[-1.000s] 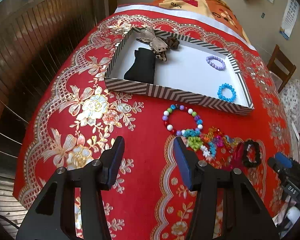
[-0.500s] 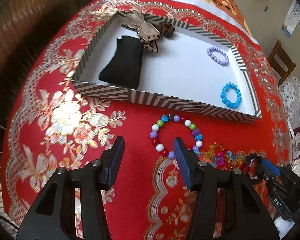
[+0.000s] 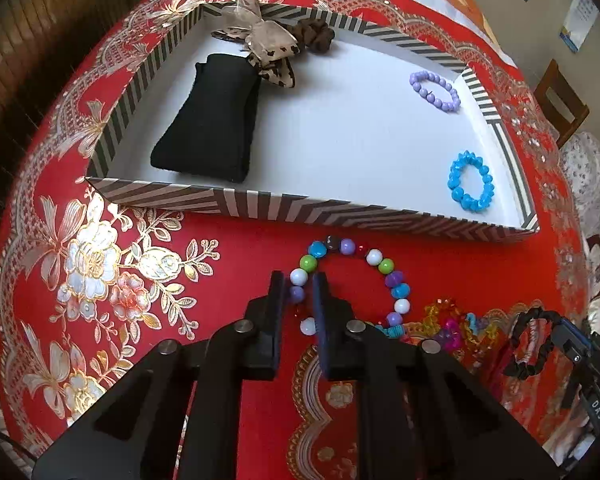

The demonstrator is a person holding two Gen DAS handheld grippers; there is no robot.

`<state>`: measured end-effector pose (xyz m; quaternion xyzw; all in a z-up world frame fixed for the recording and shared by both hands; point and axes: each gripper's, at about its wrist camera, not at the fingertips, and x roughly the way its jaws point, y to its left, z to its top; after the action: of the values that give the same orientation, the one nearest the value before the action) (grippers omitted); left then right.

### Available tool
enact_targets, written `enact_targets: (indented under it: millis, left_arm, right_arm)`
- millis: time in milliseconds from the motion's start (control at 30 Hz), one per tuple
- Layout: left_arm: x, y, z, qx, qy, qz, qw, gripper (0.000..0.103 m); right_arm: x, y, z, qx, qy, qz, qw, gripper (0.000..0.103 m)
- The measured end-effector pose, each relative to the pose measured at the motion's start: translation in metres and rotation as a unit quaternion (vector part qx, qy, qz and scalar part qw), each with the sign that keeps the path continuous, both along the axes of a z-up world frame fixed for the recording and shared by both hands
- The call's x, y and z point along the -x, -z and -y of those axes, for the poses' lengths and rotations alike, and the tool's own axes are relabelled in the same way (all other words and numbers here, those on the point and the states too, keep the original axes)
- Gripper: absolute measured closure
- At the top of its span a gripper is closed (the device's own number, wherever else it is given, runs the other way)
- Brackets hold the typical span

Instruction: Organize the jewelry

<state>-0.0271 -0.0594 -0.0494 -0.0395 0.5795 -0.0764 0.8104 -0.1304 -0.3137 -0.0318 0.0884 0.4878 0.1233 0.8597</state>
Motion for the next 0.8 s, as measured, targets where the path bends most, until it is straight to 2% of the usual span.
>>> enact_targets:
  millis: [100, 400, 533, 600, 667, 800]
  left_arm:
    - [0.002, -0.010, -0.005, 0.021, -0.003, -0.002, 0.9998, 0.095]
    - [0.014, -0.060, -0.003, 0.003, 0.015, 0.055, 0.9984, 0.096]
    - [0.012, -0.052, -0.003, -0.006, 0.010, 0.040, 0.9991, 0.095]
    - [0.011, -0.043, -0.003, -0.008, 0.007, 0.026, 0.9996, 0.089]
    - [0.011, -0.032, 0.000, -0.017, 0.004, 0.018, 0.9997, 0.074]
    - [0.006, -0.014, 0.004, -0.028, -0.003, 0.006, 0.9996, 0.070]
  right_arm:
    - [0.002, -0.009, 0.003, -0.015, 0.006, 0.007, 1.000, 0.095]
    - [0.003, -0.036, 0.006, -0.031, 0.006, 0.039, 0.999, 0.095]
    - [0.003, -0.044, 0.003, -0.032, 0.001, 0.051, 0.998, 0.095]
    - [0.003, -0.047, 0.003, -0.032, 0.000, 0.053, 0.998, 0.095]
    - [0.004, -0.047, 0.004, -0.032, 0.000, 0.051, 0.998, 0.095]
    - [0.005, -0.038, 0.010, -0.024, 0.004, 0.034, 0.999, 0.095]
